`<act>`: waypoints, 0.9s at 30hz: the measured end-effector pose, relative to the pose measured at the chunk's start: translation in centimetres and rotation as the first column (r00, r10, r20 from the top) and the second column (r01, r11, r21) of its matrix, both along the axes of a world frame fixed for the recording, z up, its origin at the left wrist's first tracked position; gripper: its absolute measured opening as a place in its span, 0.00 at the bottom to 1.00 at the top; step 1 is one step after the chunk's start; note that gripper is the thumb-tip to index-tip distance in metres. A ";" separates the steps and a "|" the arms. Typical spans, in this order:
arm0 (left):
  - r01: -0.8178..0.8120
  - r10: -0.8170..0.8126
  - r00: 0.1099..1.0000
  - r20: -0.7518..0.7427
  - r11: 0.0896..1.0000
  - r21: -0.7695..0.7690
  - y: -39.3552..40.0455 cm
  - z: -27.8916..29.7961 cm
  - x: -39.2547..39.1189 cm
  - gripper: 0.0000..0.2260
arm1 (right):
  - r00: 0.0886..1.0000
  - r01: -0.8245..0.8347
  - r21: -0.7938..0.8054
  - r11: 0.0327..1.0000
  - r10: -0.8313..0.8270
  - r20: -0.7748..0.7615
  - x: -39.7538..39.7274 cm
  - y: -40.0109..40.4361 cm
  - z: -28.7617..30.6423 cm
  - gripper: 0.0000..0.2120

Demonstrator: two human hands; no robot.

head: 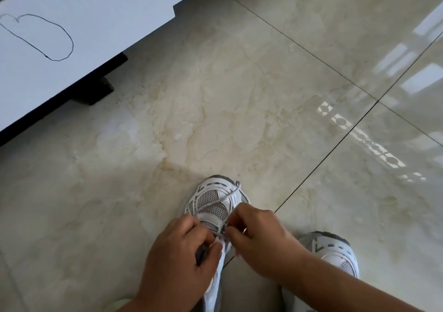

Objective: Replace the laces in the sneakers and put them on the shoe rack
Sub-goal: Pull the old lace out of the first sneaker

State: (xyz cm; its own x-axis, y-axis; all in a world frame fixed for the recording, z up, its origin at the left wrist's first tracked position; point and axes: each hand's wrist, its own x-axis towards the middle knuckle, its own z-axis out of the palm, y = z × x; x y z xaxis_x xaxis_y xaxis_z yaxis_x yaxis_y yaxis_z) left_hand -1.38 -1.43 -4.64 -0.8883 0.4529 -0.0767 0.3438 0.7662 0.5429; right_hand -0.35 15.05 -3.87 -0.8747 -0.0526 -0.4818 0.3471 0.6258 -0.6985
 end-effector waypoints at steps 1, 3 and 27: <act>0.002 -0.002 1.000 -0.006 1.000 0.010 0.0 0.0 0.1 0.09 | 1.000 0.021 0.028 0.999 -0.021 -0.003 0.0 -0.4 0.0 0.05; 0.002 -0.002 1.000 -0.015 1.000 0.014 0.1 0.1 0.2 0.09 | 0.998 0.059 0.077 0.995 -0.057 -0.029 0.3 -0.9 0.1 0.06; 0.030 -0.030 0.999 -0.030 0.999 -0.020 0.1 0.0 0.3 0.09 | 0.996 0.001 0.018 1.000 0.001 -0.087 1.1 0.3 -0.4 0.07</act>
